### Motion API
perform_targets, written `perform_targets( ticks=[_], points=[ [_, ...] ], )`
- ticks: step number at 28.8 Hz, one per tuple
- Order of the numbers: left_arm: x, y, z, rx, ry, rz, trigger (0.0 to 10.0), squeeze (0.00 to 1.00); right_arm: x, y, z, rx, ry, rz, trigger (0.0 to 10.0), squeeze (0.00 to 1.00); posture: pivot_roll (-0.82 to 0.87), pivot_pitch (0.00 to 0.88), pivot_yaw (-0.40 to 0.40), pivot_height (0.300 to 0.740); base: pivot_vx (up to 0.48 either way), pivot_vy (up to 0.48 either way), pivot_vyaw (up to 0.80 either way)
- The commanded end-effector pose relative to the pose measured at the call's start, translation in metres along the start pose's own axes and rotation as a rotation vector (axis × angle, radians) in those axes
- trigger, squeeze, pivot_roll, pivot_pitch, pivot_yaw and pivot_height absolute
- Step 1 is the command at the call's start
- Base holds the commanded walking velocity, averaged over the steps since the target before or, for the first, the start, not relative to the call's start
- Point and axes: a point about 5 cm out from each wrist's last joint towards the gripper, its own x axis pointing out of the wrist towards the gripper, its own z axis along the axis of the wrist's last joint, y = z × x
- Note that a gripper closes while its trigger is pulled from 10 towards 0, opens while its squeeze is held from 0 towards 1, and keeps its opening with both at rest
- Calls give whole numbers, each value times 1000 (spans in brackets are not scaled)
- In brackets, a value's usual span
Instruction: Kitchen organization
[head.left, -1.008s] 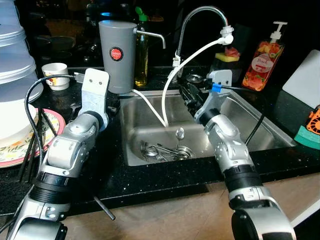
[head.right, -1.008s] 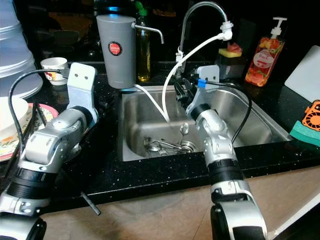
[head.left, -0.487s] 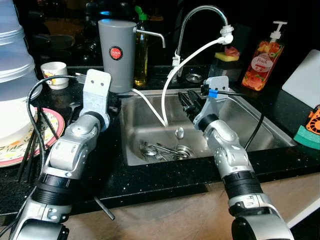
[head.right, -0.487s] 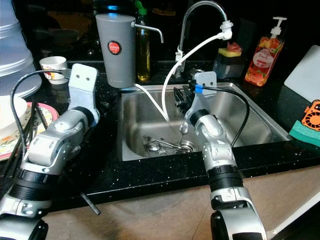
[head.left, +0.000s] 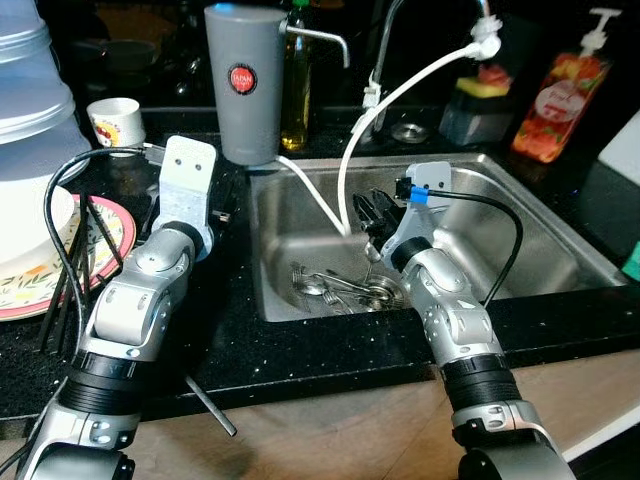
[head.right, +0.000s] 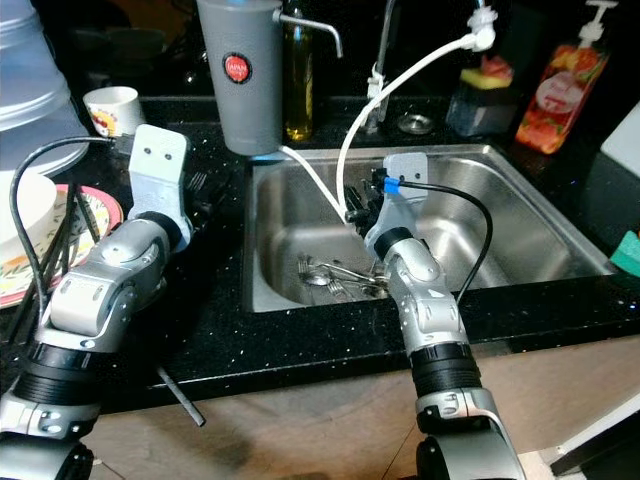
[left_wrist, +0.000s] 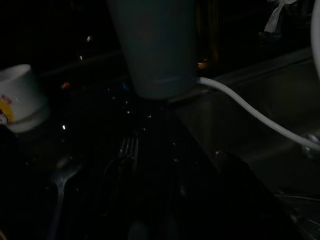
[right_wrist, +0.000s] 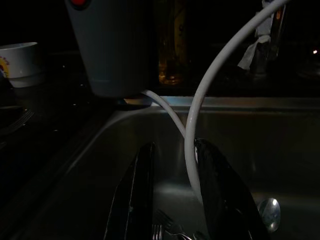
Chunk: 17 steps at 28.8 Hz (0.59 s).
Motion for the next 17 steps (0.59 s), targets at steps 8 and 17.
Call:
perform_targets(
  ticks=[8,17],
  points=[
    [6,-3,0,-38,185,73,10000,0,-4,-10,0,4,16,-17,10000,0,-25,181,-10,740,0,0,0],
    [12,7,-20,-69,302,120,10000,0,2,-10,5,-15,28,30,10000,0,-24,169,-24,740,0,0,0]
  ],
)
